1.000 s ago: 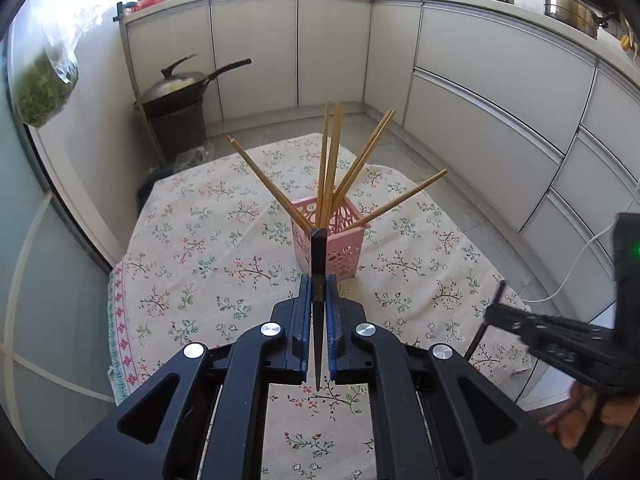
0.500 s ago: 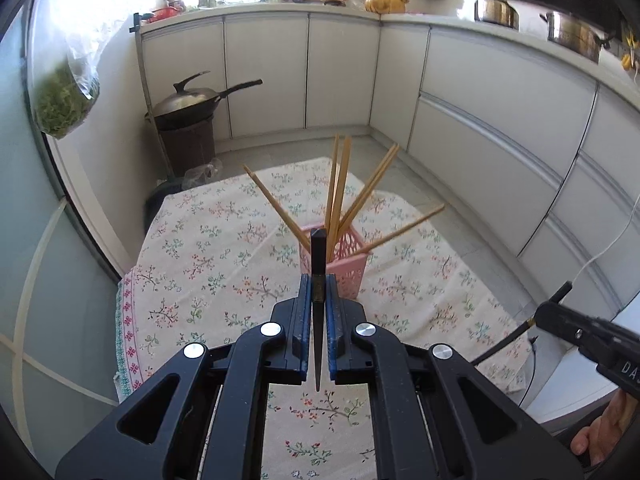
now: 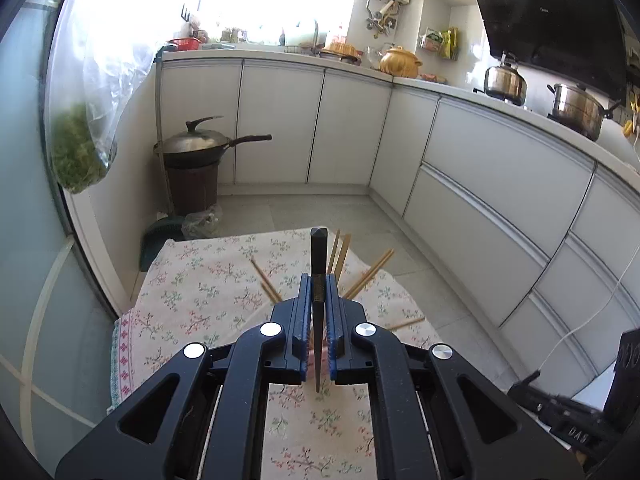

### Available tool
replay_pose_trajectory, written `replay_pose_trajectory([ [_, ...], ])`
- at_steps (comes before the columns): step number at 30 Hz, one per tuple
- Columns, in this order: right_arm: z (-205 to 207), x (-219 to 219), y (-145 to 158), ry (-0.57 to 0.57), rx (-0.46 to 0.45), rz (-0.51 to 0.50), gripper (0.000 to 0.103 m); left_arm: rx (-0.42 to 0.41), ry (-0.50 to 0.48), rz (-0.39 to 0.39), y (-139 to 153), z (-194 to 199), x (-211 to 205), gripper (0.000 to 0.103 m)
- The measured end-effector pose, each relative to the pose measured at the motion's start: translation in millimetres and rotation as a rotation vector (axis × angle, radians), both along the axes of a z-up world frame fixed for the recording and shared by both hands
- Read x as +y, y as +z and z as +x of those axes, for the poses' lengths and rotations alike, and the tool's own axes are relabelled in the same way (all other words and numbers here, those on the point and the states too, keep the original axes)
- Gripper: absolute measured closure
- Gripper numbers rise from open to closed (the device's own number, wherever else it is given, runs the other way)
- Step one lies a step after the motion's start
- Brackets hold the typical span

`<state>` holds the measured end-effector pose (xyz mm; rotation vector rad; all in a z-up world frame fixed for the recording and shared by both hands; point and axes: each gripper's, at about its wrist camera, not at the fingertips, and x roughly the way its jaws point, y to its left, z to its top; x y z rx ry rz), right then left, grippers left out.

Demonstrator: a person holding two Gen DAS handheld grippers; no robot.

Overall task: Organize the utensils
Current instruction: 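Lift both black chopsticks upright with both tools and carry them over the pink holder, then drop the black chopstick into the holder and open the left tool while the right tool holds its chopstick above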

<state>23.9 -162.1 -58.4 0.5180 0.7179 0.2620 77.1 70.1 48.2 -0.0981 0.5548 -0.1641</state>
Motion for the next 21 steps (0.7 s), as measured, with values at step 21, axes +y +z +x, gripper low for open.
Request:
replay_pose_trajectory([
  [21,20.3,-24.6,-26.0,-0.020,0.074,0.001,0.096,0.067,0.095,-0.070,-41.2,102.2,-31.5,0.096],
])
